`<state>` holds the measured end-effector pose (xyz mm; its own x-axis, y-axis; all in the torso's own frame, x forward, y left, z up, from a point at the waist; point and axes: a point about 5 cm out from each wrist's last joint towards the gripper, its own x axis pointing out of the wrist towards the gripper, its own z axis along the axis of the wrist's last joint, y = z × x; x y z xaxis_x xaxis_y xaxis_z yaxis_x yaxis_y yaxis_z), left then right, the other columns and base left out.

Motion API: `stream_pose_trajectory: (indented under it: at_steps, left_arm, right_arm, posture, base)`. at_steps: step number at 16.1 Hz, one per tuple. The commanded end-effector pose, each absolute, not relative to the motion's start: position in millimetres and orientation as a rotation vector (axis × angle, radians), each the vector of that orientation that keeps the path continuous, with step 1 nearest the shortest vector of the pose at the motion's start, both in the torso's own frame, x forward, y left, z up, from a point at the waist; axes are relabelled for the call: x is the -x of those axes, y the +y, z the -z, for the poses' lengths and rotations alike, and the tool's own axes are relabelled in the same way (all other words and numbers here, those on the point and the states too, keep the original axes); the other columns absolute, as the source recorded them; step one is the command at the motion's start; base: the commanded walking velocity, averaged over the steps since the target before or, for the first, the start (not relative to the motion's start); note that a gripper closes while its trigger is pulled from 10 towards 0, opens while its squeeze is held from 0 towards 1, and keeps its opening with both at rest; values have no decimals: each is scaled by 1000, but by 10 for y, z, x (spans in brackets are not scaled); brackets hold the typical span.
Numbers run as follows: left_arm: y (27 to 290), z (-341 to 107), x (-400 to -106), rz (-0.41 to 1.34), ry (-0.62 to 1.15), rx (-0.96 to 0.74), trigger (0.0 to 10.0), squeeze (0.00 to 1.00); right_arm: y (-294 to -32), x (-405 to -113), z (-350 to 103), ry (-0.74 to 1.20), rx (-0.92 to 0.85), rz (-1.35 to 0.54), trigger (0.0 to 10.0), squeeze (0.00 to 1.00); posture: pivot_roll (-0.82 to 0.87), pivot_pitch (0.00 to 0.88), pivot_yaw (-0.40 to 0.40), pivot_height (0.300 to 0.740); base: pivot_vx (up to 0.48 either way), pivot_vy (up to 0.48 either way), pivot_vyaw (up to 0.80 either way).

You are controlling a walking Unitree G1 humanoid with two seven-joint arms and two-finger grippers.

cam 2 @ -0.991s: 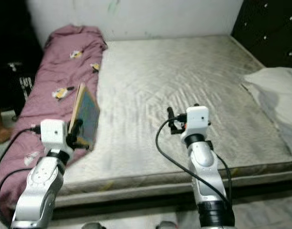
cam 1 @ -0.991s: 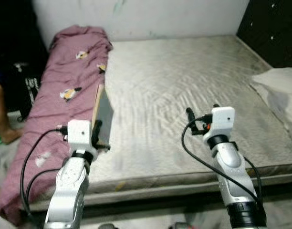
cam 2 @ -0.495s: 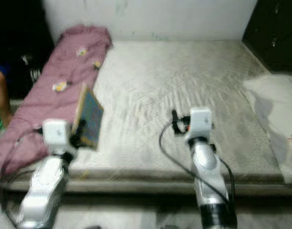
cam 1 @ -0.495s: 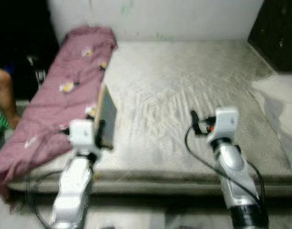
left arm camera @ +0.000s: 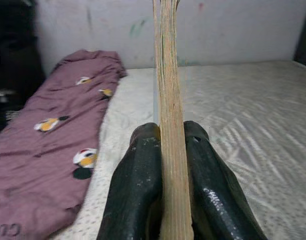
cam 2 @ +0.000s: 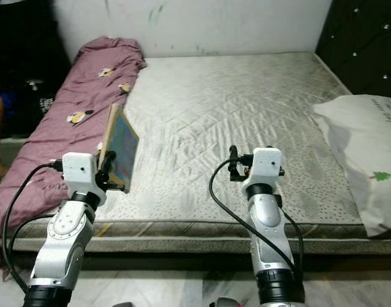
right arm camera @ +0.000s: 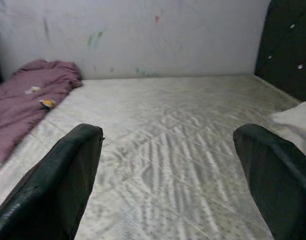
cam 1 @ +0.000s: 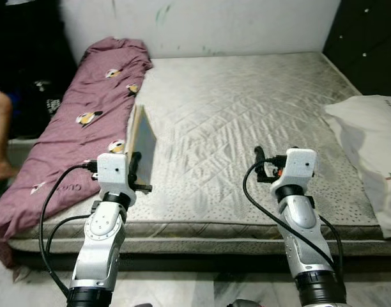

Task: Clean up the room

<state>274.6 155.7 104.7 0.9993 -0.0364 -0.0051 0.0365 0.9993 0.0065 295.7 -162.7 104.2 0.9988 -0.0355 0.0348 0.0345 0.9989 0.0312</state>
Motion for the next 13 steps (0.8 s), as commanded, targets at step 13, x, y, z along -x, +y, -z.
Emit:
stream_pose_trajectory:
  at_steps: [13]
  left_arm:
    - [1771, -1127, -2417, -127, -78, -79, 10000, 0]
  right_arm:
    - [-1804, -2941, -1155, -65, 5, 23, 10000, 0]
  posture:
    - [22, 0, -57, 740]
  base:
    - [0, 0, 0]
